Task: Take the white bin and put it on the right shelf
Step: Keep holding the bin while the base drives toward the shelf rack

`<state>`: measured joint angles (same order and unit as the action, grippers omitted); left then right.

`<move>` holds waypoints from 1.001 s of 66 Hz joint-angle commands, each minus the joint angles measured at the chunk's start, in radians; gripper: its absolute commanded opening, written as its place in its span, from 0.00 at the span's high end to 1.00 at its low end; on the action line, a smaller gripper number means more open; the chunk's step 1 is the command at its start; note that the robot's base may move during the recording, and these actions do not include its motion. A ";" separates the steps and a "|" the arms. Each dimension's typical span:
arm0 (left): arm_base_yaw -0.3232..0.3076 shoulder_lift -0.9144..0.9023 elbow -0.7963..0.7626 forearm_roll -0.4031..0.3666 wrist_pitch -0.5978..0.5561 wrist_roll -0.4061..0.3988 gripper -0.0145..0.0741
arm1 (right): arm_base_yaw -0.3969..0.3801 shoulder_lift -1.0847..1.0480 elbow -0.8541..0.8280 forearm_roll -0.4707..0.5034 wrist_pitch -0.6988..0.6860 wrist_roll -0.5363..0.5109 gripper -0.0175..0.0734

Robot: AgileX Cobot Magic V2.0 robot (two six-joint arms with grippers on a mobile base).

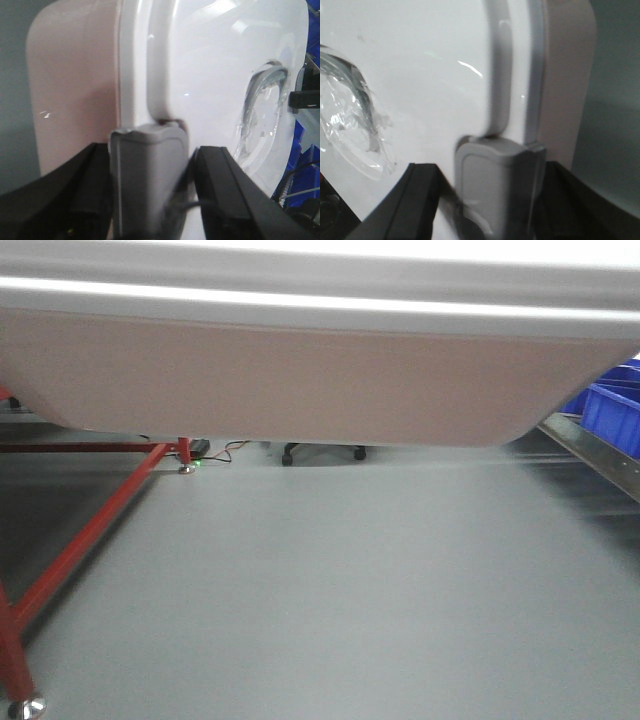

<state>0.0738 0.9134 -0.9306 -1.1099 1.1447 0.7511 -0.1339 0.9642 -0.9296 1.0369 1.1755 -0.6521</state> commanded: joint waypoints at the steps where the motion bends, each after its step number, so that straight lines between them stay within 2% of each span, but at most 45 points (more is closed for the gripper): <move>1: -0.016 -0.017 -0.030 -0.168 0.134 0.019 0.61 | 0.010 -0.019 -0.031 0.176 0.110 -0.004 0.48; 66: -0.016 -0.017 -0.030 -0.168 0.134 0.019 0.61 | 0.010 -0.019 -0.031 0.176 0.110 -0.004 0.48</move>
<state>0.0738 0.9134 -0.9306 -1.1099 1.1447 0.7511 -0.1339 0.9642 -0.9296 1.0369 1.1755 -0.6521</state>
